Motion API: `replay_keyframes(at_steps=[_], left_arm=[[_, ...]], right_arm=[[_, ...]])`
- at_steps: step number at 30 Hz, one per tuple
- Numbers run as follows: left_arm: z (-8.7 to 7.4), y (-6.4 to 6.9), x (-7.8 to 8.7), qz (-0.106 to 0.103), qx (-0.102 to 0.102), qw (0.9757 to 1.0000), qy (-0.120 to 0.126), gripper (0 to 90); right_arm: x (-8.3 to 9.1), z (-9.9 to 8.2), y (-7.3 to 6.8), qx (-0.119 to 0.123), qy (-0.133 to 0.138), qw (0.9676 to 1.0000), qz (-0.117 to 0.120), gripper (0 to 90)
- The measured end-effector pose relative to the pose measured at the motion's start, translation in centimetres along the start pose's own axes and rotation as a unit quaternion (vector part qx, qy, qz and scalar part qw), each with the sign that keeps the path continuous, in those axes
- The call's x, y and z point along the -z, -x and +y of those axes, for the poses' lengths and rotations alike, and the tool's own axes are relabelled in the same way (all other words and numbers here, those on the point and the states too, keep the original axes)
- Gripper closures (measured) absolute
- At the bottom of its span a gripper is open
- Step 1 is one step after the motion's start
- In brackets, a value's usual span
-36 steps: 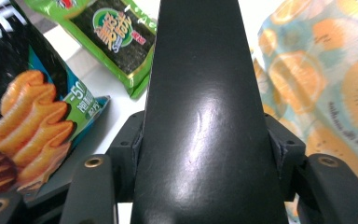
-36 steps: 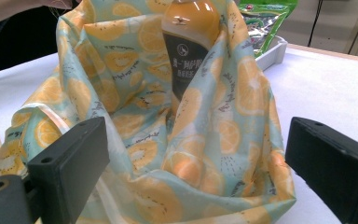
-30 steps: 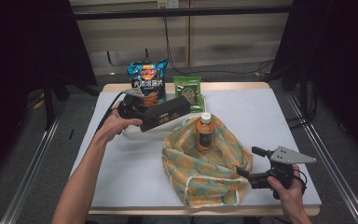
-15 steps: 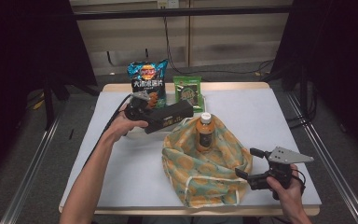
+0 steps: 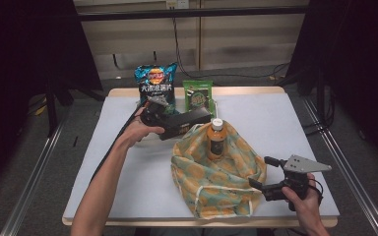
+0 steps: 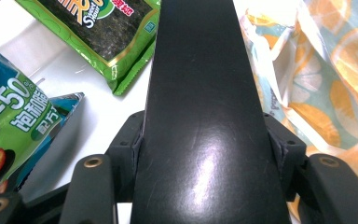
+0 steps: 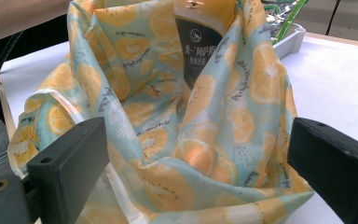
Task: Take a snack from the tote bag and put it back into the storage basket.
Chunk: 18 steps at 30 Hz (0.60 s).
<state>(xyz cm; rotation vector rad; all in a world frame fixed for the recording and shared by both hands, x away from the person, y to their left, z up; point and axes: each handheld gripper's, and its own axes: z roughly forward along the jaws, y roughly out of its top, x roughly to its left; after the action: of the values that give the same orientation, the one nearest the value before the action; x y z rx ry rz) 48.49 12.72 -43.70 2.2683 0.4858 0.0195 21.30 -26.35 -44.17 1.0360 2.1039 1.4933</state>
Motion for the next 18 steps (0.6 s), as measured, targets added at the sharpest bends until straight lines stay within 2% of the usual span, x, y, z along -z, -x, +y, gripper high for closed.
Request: replay_keyframes(at_steps=[1, 3, 5, 6, 7, 8, 12, 13, 16, 17, 18], left_arm=[[-0.1, -0.1, -0.2, -0.003, -0.001, 1.0000, 0.008, 42.7], [-0.1, -0.2, -0.4, -0.005, 0.001, 1.0000, 0.006, 42.6], [0.0, -0.4, -0.3, -0.003, -0.006, 1.0000, -0.004, 42.4], [0.0, -0.4, -0.5, -0.004, 0.002, 1.0000, 0.004, 42.4], [0.1, -0.3, -0.6, -0.001, 0.000, 1.0000, 0.006, 42.4], [0.2, -0.2, -0.6, 0.001, -0.010, 0.9999, 0.000, 42.4], [0.3, -0.3, -0.9, -0.001, -0.004, 1.0000, 0.003, 42.2], [0.2, -0.4, -1.1, 0.001, 0.004, 0.9999, 0.010, 41.8], [0.1, -0.6, -1.3, 0.007, 0.005, 0.9999, 0.010, 38.3], [0.1, -0.5, -1.3, 0.009, 0.011, 0.9999, 0.005, 37.2], [0.1, -0.6, -1.3, 0.015, 0.006, 0.9999, -0.005, 35.4]], right_arm=[[0.0, 0.0, 0.0, 0.000, 0.000, 1.0000, 0.000, 4.4], [0.0, 0.0, 0.0, 0.001, 0.000, 1.0000, 0.001, 4.4], [-0.1, 0.0, 0.0, 0.001, -0.002, 1.0000, 0.001, 4.4], [-0.1, 0.0, 0.0, 0.001, -0.003, 1.0000, 0.001, 4.4], [-0.1, 0.0, 0.0, 0.001, -0.003, 1.0000, 0.000, 4.4], [-0.2, 0.0, 0.0, 0.001, -0.004, 1.0000, 0.000, 4.4], [-0.3, -0.1, 0.0, -0.001, -0.005, 1.0000, 0.002, 4.3], [-0.3, 0.0, 0.0, -0.001, -0.006, 1.0000, 0.002, 4.3], [-0.2, 0.0, -0.1, 0.003, -0.003, 1.0000, 0.004, 4.3], [-0.2, 0.0, -0.2, 0.003, -0.004, 1.0000, 0.006, 4.3], [-0.2, 0.0, -0.2, 0.001, -0.005, 1.0000, 0.004, 4.3]])
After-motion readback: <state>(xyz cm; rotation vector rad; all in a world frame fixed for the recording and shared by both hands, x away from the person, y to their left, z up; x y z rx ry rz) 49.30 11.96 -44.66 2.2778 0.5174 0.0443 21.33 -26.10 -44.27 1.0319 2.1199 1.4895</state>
